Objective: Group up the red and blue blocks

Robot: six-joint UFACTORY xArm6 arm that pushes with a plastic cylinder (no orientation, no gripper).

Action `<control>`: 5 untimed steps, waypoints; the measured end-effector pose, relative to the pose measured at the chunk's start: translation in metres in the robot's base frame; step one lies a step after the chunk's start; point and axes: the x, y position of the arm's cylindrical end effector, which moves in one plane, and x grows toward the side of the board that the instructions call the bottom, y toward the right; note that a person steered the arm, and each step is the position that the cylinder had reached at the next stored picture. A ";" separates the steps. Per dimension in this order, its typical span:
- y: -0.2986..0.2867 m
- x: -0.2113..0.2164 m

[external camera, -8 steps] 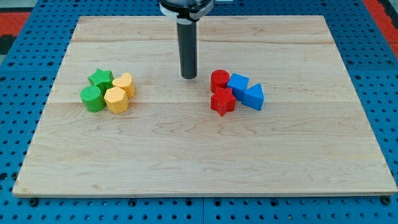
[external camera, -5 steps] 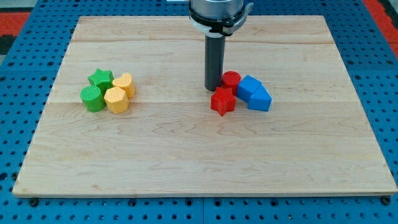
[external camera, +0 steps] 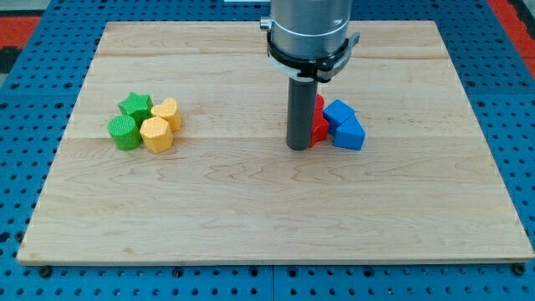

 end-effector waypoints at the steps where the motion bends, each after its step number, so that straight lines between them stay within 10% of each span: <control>1: -0.001 0.040; 4: 0.199 0.032; 5: 0.181 -0.003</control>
